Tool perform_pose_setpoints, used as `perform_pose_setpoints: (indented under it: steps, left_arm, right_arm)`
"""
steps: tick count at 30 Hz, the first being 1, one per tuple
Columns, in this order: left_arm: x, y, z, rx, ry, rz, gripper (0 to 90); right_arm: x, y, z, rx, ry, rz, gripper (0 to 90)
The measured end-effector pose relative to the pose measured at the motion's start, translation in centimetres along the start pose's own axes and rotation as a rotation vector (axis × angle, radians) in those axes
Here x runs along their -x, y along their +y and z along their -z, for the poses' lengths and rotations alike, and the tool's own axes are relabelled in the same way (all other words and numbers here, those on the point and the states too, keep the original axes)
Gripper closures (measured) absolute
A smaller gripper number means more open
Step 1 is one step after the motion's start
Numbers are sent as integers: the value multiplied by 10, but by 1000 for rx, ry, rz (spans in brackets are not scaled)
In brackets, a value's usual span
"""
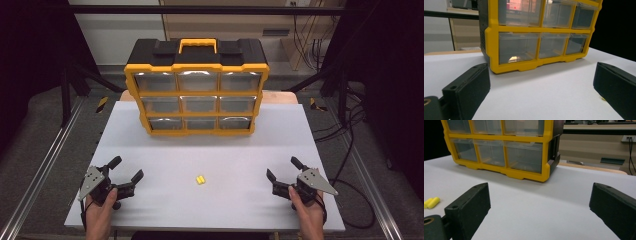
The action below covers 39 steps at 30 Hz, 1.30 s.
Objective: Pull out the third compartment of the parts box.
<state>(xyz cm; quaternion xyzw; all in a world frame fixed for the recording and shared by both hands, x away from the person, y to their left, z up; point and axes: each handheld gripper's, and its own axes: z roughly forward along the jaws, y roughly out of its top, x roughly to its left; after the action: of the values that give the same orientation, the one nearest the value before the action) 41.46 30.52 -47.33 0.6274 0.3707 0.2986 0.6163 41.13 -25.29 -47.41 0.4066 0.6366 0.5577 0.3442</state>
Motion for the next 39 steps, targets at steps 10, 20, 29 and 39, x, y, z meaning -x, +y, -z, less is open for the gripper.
perform_pose_setpoints:
  steps: [10, 20, 29, 39]
  left_arm:
    - [4, 0, -4, -9, -11, -13, 6]
    - [11, -1, -6, -36, -28, -40, 6]
    - [11, 1, -8, -40, -30, -52, 6]
    - [12, 1, -9, -46, -24, -51, 6]
  right_arm:
    - [-5, 3, -3, -60, -73, -13, 30]
    - [-20, 52, -31, -142, -150, 208, 65]
    - [-11, 96, -59, -229, -234, 375, 97]
    - [-13, 124, -79, -250, -242, 484, 101]
